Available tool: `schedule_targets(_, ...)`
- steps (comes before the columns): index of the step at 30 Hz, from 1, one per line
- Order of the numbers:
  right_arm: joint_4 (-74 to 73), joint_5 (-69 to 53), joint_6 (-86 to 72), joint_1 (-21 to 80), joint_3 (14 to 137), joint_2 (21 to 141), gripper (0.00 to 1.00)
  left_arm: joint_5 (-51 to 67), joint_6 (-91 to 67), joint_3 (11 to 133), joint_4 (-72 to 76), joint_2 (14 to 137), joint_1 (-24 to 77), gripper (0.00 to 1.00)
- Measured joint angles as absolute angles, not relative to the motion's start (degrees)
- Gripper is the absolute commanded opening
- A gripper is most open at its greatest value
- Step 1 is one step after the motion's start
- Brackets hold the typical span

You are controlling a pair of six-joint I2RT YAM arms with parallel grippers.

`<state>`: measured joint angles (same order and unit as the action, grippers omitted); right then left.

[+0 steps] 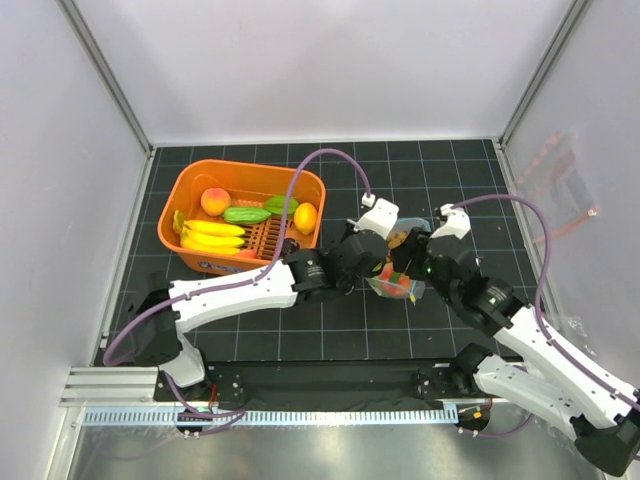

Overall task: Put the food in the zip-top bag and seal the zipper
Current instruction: Adjust the zipper food storage bag at the center of the board.

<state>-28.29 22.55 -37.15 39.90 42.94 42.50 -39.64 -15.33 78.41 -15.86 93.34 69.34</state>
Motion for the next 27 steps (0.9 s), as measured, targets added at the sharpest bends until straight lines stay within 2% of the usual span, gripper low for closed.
schedule_targets(10, -31.29, 21.34, -35.81, 39.90, 44.82, 48.58, 0.58, -41.60, -17.85, 79.70, -20.49, 91.11, 64.20, 0.00)
schedule_targets(12, -31.88, 21.56, -35.57, 39.97, 44.91, 48.12, 0.53, -42.37, -17.96, 79.70, -20.95, 91.11, 63.42, 0.00)
schedule_targets(13, -32.25, 21.74, -35.46, 40.01, 45.12, 47.92, 0.49, -42.81, -17.96, 79.70, -21.08, 91.11, 63.26, 0.00)
schedule_targets(14, -32.49, 21.89, -35.24, 40.01, 45.39, 47.77, 0.35, -43.22, -17.93, 79.70, -21.28, 91.11, 63.24, 0.00)
schedule_targets(16, -32.86, 22.06, -34.41, 40.01, 46.13, 47.66, 0.17, -44.14, -17.89, 79.77, -21.39, 91.11, 63.24, 0.00)
schedule_targets(17, -33.08, 22.11, -34.06, 40.01, 46.50, 47.66, 0.04, -44.45, -17.85, 79.90, -21.43, 91.13, 63.26, 0.00)
schedule_targets(18, -33.32, 22.15, -33.80, 40.01, 47.00, 47.77, 0.01, -44.82, -17.76, 80.09, -21.43, 91.13, 63.31, 0.00)
schedule_targets(22, -35.46, 21.96, -33.58, 40.03, 49.98, 49.39, 0.01, -46.76, -17.30, 81.17, -21.26, 91.13, 63.37, 0.02)
schedule_targets(23, -36.07, 21.87, -33.47, 40.07, 50.85, 49.74, 0.01, -47.07, -17.15, 81.43, -21.21, 91.18, 63.31, 0.07)
schedule_targets(24, -36.73, 21.85, -33.41, 40.16, 51.68, 49.95, 0.01, -47.29, -16.99, 81.60, -21.12, 91.22, 63.29, 0.32)
schedule_targets(25, -38.02, 21.85, -33.26, 40.34, 53.04, 50.17, 0.01, -47.46, -16.29, 81.67, -20.80, 91.22, 63.22, 0.43)
schedule_targets(27, -40.21, 22.15, -32.93, 40.45, 56.21, 50.28, 0.01, -47.27, -15.81, 81.69, -19.99, 91.22, 63.05, 0.58)
